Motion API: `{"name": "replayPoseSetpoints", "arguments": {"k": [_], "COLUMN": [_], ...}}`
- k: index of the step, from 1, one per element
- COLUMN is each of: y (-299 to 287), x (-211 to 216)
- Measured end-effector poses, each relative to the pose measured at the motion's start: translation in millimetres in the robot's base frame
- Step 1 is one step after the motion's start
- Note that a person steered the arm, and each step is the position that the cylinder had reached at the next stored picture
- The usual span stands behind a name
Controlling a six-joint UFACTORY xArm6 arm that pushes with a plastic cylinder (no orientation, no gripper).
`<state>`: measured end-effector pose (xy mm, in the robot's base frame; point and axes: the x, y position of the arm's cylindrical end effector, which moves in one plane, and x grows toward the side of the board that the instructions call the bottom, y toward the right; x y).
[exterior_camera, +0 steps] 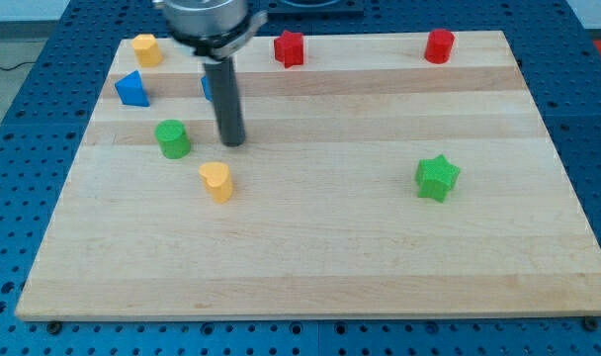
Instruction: Move the yellow heart to the top right of the green star
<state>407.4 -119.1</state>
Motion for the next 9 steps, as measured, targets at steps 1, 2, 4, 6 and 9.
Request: {"name": "replayPoseSetpoints", "arguments": {"k": [1,2,4,6,9], "y": [-42.4,-84.7,-93.1,-89.8,-17.8], "x": [7.7,7.8,19.6,20.3,8.6]}}
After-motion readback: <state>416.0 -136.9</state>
